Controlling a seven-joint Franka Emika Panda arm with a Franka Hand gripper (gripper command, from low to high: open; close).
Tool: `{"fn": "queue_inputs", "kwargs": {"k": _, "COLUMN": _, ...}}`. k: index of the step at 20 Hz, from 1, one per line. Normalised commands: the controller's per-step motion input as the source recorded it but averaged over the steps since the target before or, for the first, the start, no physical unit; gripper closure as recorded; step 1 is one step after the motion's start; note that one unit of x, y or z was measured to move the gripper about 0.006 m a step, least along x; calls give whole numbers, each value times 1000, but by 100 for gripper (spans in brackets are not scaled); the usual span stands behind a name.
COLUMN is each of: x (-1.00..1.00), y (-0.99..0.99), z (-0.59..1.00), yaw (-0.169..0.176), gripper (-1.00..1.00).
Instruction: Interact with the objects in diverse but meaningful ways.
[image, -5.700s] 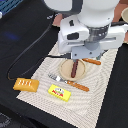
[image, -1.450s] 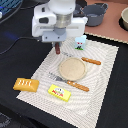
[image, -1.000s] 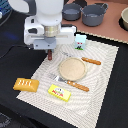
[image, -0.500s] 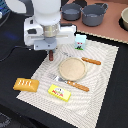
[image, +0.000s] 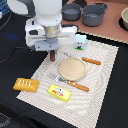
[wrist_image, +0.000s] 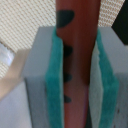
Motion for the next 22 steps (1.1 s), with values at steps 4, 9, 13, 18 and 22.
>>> {"fn": "queue_inputs", "kwargs": {"k": 4, "x": -74, "y": -70, "z": -282, "yaw": 10, "gripper": -100}}
{"fn": "queue_inputs", "kwargs": {"k": 9, "x": -105, "y": -58, "z": -227, "yaw": 12, "gripper": -100}}
{"fn": "queue_inputs", "kwargs": {"k": 13, "x": -548, "y": -62, "z": 814, "yaw": 49, "gripper": -100}}
{"fn": "queue_inputs", "kwargs": {"k": 18, "x": -662, "y": -12, "z": 1000, "yaw": 35, "gripper": -100}}
{"fn": "queue_inputs", "kwargs": {"k": 22, "x": -564, "y": 0, "z": 1000, "yaw": 47, "gripper": -100}}
